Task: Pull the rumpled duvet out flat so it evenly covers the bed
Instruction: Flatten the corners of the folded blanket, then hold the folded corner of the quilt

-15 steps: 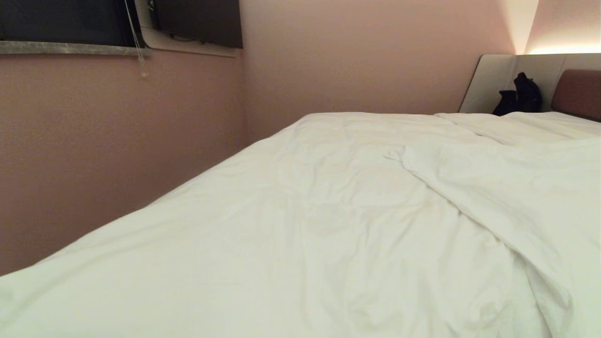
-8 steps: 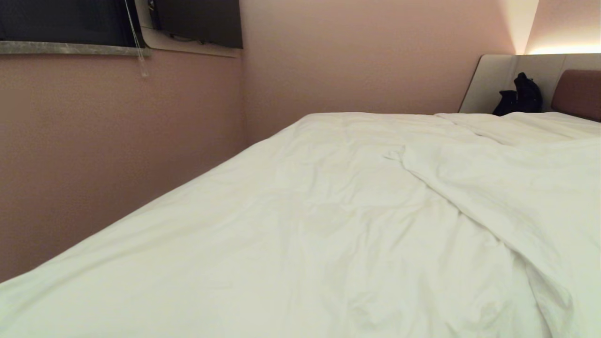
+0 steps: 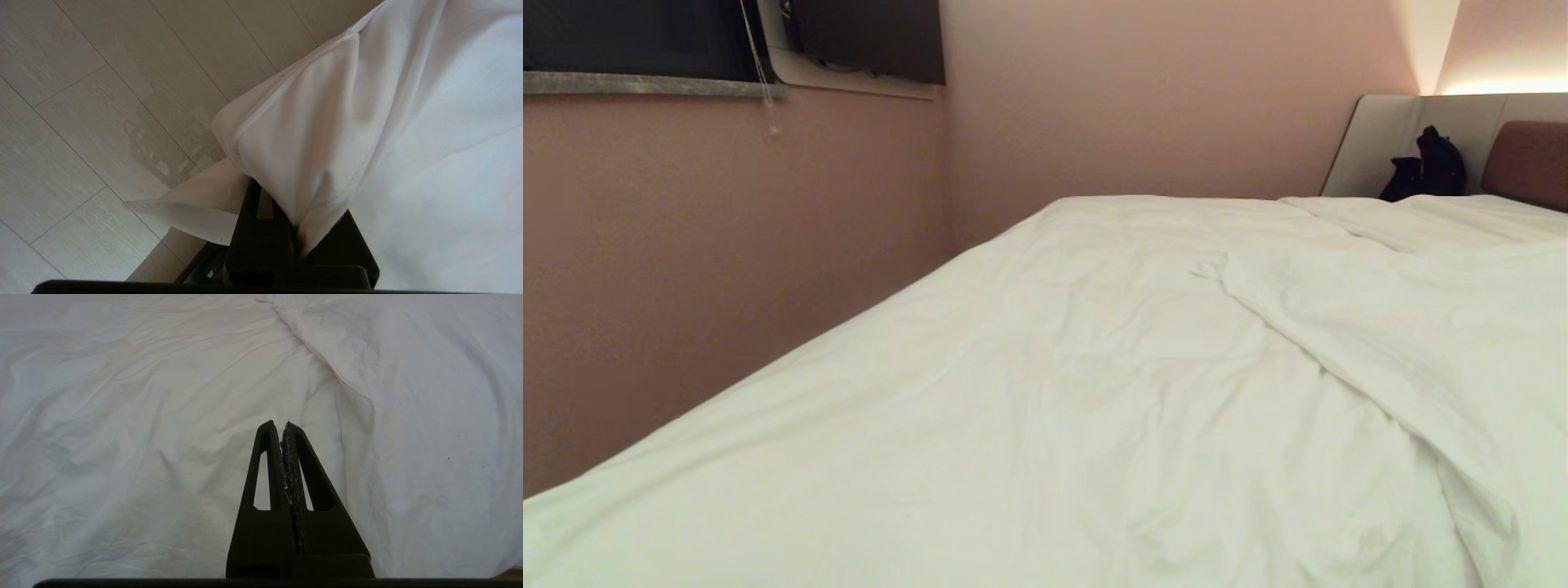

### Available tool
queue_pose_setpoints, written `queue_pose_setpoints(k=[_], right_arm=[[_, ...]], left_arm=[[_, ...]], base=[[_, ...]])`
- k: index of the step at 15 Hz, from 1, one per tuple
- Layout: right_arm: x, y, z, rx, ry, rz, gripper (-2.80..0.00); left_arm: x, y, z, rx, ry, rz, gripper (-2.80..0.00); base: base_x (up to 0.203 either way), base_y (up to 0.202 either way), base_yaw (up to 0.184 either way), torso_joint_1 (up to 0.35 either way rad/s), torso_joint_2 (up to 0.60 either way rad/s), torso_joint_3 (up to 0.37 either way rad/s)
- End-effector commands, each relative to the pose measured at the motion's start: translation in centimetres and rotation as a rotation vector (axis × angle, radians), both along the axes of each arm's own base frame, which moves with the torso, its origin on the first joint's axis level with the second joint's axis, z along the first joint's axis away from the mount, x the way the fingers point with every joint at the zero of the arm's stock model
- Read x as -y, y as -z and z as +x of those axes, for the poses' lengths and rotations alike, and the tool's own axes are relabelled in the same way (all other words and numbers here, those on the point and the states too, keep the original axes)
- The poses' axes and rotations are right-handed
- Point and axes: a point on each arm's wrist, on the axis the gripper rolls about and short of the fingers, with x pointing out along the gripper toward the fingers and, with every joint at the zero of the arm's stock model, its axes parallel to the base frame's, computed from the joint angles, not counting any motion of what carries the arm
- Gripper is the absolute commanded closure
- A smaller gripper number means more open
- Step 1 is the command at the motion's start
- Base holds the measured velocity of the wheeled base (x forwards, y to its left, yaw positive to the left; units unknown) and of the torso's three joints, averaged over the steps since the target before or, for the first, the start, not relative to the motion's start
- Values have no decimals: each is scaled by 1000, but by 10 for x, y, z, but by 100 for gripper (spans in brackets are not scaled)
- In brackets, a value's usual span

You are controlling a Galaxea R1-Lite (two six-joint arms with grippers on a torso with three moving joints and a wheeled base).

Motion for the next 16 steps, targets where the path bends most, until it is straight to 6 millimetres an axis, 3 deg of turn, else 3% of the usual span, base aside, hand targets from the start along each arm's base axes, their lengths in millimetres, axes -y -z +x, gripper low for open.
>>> queue_pose_setpoints(k=[1, 2, 9, 16], right_arm=[[0, 0, 0, 0, 1, 1, 0], [0, 0, 0, 0, -1, 1, 0], [0, 0, 0, 0, 1, 1, 0], [0, 0, 0, 0, -1, 1, 0]], left_arm=[[0, 1, 0, 4, 5, -7, 0], [0, 1, 0, 4, 4, -10, -280], [22, -3, 0, 21, 8, 67, -280], [84, -14, 3, 162, 171, 243, -280]], base=[[0, 0, 0, 0, 0, 0], [0, 0, 0, 0, 0, 0], [0, 0, 0, 0, 0, 0], [0, 0, 0, 0, 0, 0]])
